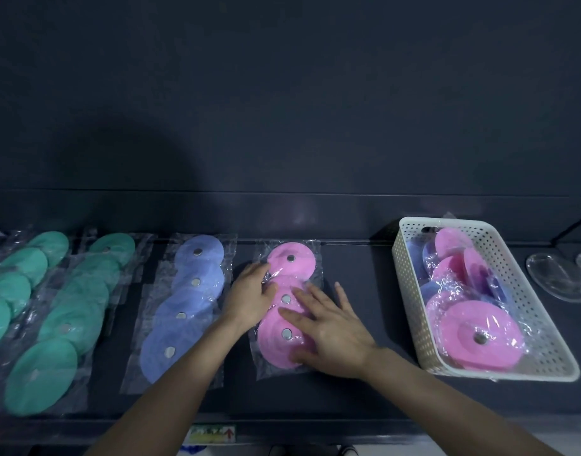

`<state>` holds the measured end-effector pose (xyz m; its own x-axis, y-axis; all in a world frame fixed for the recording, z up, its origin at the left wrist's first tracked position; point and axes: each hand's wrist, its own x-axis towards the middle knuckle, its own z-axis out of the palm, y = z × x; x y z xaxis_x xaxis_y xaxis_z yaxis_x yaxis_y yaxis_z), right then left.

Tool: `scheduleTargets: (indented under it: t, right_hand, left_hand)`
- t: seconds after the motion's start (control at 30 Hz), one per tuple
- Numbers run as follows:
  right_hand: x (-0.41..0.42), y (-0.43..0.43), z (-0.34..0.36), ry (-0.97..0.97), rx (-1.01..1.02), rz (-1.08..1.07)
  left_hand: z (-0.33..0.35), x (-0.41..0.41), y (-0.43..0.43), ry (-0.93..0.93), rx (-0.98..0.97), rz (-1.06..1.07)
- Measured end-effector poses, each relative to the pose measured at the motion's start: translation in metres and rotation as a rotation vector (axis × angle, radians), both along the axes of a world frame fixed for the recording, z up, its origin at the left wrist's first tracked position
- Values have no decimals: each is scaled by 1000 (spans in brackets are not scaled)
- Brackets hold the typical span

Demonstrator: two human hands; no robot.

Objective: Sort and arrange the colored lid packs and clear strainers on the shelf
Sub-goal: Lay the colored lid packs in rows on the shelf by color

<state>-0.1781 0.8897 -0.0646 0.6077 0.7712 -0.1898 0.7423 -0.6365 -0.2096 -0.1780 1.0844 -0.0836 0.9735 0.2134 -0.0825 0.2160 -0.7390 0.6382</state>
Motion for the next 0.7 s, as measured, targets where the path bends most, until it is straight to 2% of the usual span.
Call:
scheduleTargets:
  t: [0.2,0.47,0.7]
  right_hand:
    - [4,-8,4,-22,8,-26]
    - [11,-32,12,99,26,-120]
    - [13,-54,15,77,-1,-143]
  left_hand:
    - [2,7,-14,-5,17,-3]
    - [6,23,-45,-26,64,-99]
    - [4,32,-71,-15,94,-155]
